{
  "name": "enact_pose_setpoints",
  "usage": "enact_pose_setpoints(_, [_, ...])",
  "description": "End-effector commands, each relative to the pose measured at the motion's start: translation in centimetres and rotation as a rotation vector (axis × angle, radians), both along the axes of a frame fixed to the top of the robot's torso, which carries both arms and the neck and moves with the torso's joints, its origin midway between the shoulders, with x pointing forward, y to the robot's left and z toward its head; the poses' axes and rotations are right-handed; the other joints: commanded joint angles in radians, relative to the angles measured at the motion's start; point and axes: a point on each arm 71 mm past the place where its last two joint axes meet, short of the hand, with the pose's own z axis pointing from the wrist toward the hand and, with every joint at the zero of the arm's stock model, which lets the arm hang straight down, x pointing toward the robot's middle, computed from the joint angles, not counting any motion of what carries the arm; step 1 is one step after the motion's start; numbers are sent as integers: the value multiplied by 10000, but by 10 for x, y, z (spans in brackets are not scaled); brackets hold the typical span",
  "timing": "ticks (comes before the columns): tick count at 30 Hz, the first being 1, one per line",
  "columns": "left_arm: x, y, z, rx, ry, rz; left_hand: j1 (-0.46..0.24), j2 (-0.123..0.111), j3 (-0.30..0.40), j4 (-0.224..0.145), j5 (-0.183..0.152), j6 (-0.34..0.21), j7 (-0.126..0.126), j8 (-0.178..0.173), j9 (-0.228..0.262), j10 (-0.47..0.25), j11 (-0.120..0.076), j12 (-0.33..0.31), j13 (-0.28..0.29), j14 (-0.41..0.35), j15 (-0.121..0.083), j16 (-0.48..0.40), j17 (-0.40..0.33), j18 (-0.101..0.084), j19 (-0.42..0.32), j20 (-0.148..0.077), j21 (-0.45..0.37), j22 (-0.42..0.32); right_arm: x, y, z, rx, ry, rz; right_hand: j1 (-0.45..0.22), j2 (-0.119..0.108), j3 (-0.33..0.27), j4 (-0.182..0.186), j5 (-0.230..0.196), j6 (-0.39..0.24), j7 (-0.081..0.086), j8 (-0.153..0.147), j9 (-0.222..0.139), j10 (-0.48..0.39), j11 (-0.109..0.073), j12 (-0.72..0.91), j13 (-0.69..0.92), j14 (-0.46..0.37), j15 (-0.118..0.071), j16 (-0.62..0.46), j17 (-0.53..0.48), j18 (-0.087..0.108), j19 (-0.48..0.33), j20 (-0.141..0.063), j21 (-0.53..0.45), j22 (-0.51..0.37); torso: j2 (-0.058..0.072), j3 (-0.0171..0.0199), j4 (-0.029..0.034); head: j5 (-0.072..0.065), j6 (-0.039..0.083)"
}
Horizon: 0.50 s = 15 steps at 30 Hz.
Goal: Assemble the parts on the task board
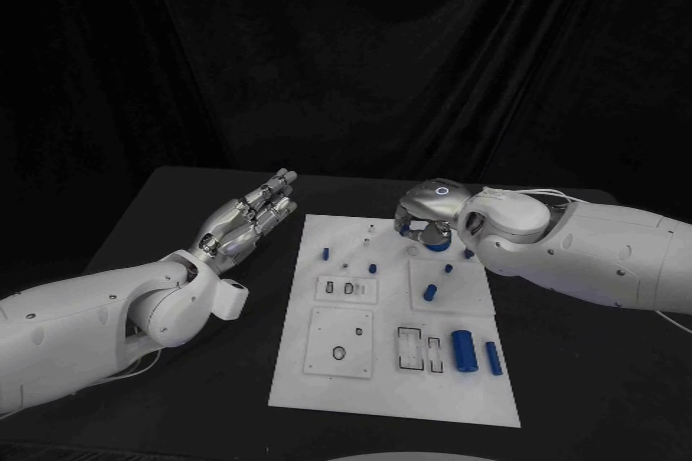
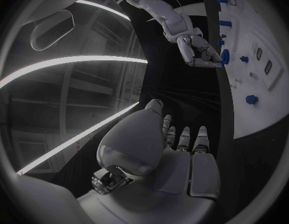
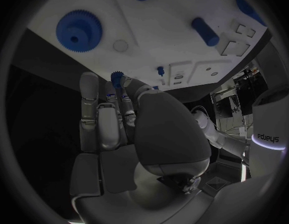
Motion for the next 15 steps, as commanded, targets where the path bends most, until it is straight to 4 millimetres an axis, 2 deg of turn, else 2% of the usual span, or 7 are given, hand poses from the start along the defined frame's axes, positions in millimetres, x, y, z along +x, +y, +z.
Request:
enact_pose_setpoints(1, [-2, 1, 10, -694, -1091, 33, 104, -47, 73, -15, 45, -1, -6, 51, 1, 5, 85, -33, -14, 14, 48, -36, -9, 168, -29, 46, -58, -14, 5, 6, 5, 242, -499, 54, 63, -46, 5, 38, -14, 58, -18, -43, 9, 430, -338, -48, 11, 18, 18, -12, -7, -130, 27, 27, 35, 5, -4, -3, 16, -2, 0])
enact_pose_setpoints(6, [-1, -1, 10, -700, -1086, 8, 98, -88, 125, -29, 49, -178, -28, 7, -25, 5, 74, -33, -14, 14, 7, -36, -9, 165, -29, 11, -58, -14, 13, 20, 4, 240, -637, 158, 1, -81, -41, 83, -74, 57, -21, -73, 2, 448, -339, -95, -2, 17, 16, -19, -17, -132, 27, 25, 46, 40, 20, 10, 18, -29, 0])
enact_pose_setpoints(8, [-1, -1, 10, -705, -1085, -5, 95, -96, 139, -30, 46, -258, -22, -9, -36, 5, 88, -33, -14, 14, 3, -36, -9, 164, -29, 5, -58, -14, 16, 24, 3, 230, -657, 180, 1, -81, -41, 83, -74, 57, -21, -73, 2, 448, -339, -95, -2, 17, 16, -19, -17, -132, 27, 25, 46, 40, 19, 5, 25, -50, -11])
enact_pose_setpoints(11, [-1, -2, 9, -701, -1086, -9, 72, -133, 215, -36, 42, -890, -125, -106, -110, 5, 75, -33, -14, 14, -6, -36, -9, 164, -29, -8, -58, -14, 20, 31, 0, 147, -626, 204, -25, -89, -57, 108, -122, 51, -26, -92, -3, 450, -339, -125, -10, 17, 15, -20, -18, -139, 34, 27, 64, 74, 13, -7, 30, -97, -42])
enact_pose_setpoints(13, [0, -2, 9, -694, -1088, -1, 59, -147, 244, -34, 40, -1139, -215, -132, -137, 5, 55, -33, -14, 14, -6, -36, -9, 164, -29, -7, -58, -14, 22, 34, -1, 122, -618, 215, -46, -91, -68, 131, -175, 40, -26, -112, -9, 446, -337, -155, -16, 17, 18, -20, -16, -139, 25, 28, 53, 76, 23, 6, 27, -100, -29])
enact_pose_setpoints(14, [0, -2, 9, -687, -1092, 9, 34, -171, 286, -27, 34, -1526, -457, -170, -176, 5, 79, -33, -14, 14, 2, -36, -9, 164, -29, -5, -58, -14, 23, 36, -2, 115, -622, 221, -54, -91, -73, 144, -209, 31, -28, -127, -14, 443, -336, -175, -20, 11, 19, -30, -33, -139, 20, 30, 48, 79, 36, 20, 33, -111, -21])
enact_pose_setpoints(15, [0, -2, 9, -682, -1095, 19, 9, -187, 314, -18, 31, -1772, -782, -161, -200, 5, 194, -33, -14, 14, 9, -36, -9, 163, -29, 1, -58, -14, 24, 37, -2, 111, -625, 221, -60, -91, -75, 155, -232, 23, -28, -138, -18, 439, -335, -191, -23, 8, 21, -33, -38, -141, 17, 31, 46, 84, 42, 23, 38, -117, -14])
